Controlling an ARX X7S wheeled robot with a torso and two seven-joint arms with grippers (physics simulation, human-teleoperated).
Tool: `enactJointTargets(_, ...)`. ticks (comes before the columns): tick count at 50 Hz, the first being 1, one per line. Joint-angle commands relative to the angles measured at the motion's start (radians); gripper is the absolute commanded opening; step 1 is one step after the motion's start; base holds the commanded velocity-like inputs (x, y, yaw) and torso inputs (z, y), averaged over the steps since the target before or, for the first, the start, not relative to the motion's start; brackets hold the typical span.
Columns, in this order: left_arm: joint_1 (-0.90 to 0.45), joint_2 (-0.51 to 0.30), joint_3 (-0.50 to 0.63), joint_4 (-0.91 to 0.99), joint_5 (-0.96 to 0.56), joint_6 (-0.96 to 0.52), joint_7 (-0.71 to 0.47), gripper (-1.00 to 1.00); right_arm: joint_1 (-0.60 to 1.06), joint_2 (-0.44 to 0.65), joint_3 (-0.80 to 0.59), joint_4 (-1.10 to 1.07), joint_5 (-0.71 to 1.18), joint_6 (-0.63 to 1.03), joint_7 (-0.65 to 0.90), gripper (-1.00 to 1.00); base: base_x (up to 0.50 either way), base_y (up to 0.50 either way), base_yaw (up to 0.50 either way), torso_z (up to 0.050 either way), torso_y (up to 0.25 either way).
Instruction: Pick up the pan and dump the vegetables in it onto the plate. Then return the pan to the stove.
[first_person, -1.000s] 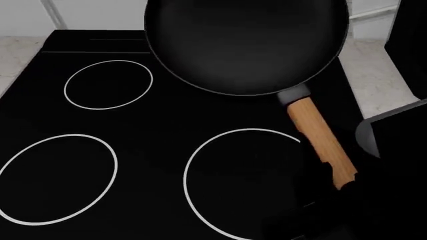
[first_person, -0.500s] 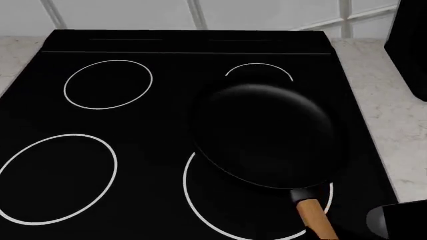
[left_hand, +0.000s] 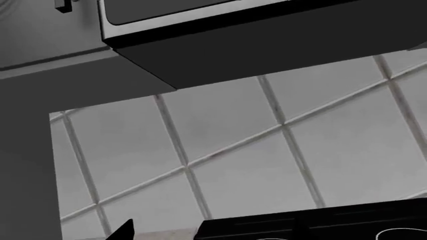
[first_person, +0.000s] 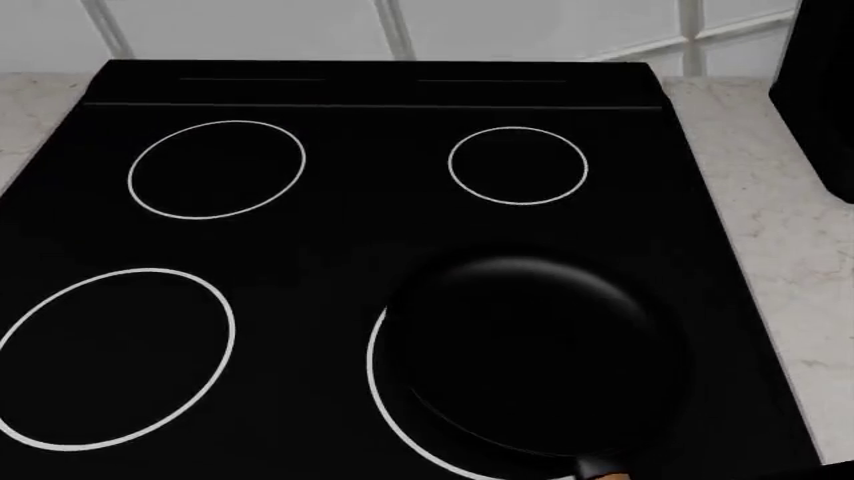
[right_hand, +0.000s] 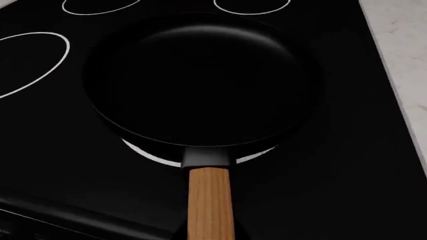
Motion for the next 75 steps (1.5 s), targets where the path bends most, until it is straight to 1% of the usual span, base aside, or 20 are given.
enactJointTargets(1,0.018,0.002,0.014,-0.002,0.01,0.009,0.006,1.0,0.249,-0.093,0.082,0.037,-0.16,0.087,-0.04,-1.0,0.0,0.0,0.0,0.0,0.0)
enactJointTargets(13,0.028,-0.011,-0.008,0.015,-0.017,0.009,-0.003,1.0,0.26,-0.128,0.07,0.078,-0.196,0.126,-0.04,-1.0,0.0,0.0,0.0,0.001,0.002)
enactJointTargets(15,0.027,-0.017,-0.021,0.02,-0.032,0.005,-0.009,1.0,0.251,-0.123,0.07,0.078,-0.188,0.116,-0.043,-1.0,0.0,0.0,0.0,0.0,0.005)
enactJointTargets(20,-0.001,-0.033,-0.021,0.028,-0.052,-0.01,-0.027,1.0,0.181,-0.07,0.062,0.062,-0.173,0.046,-0.038,-1.0,0.0,0.0,0.0,0.0,0.002)
enactJointTargets(28,-0.021,-0.049,-0.027,0.036,-0.066,-0.016,-0.043,1.0,0.204,-0.064,0.053,0.039,-0.131,0.12,-0.041,-1.0,0.0,0.0,0.0,0.001,0.001)
enactJointTargets(29,-0.024,-0.049,-0.023,0.034,-0.065,-0.015,-0.043,1.0,0.211,-0.063,0.052,0.034,-0.129,0.136,-0.038,1.0,0.0,0.0,0.0,0.0,0.0)
enactJointTargets(39,0.009,-0.045,-0.031,0.04,-0.067,0.005,-0.036,1.0,0.263,-0.045,0.073,-0.004,-0.128,0.196,-0.02,1.0,0.0,0.0,0.0,0.0,0.0)
enactJointTargets(44,0.009,-0.046,-0.026,0.036,-0.068,0.009,-0.035,1.0,0.353,-0.016,0.121,-0.082,-0.049,0.263,0.033,1.0,0.0,0.0,0.0,0.0,0.0)
enactJointTargets(49,0.001,-0.05,-0.023,0.027,-0.075,0.008,-0.039,1.0,0.411,0.035,0.167,-0.148,0.028,0.279,0.081,1.0,0.0,0.0,0.0,0.0,0.0)
enactJointTargets(54,-0.024,-0.059,-0.023,0.016,-0.088,0.002,-0.049,1.0,0.435,0.08,0.196,-0.184,0.068,0.258,0.095,1.0,0.0,0.0,0.0,0.0,0.0)
enactJointTargets(60,-0.055,-0.062,0.009,-0.001,-0.066,-0.006,-0.054,1.0,0.423,0.127,0.202,-0.221,0.07,0.211,0.105,1.0,0.0,0.0,0.0,0.0,0.0)
enactJointTargets(62,-0.062,-0.067,0.009,-0.002,-0.063,-0.011,-0.059,1.0,0.394,0.173,0.182,-0.25,0.048,0.146,0.107,1.0,0.0,0.0,0.0,0.0,0.0)
enactJointTargets(64,-0.059,-0.068,0.009,0.001,-0.062,-0.011,-0.061,1.0,0.375,0.189,0.165,-0.257,0.026,0.116,0.104,1.0,0.0,0.0,0.0,0.0,0.0)
enactJointTargets(69,-0.05,-0.073,0.0,0.008,-0.061,-0.008,-0.061,1.0,0.398,0.191,0.192,-0.268,0.049,0.132,0.12,1.0,0.0,0.0,0.0,0.0,0.0)
enactJointTargets(75,-0.053,-0.082,0.0,0.012,-0.068,-0.009,-0.061,1.0,0.42,0.192,0.218,-0.311,0.072,0.14,0.174,1.0,0.0,0.0,0.0,0.0,0.0)
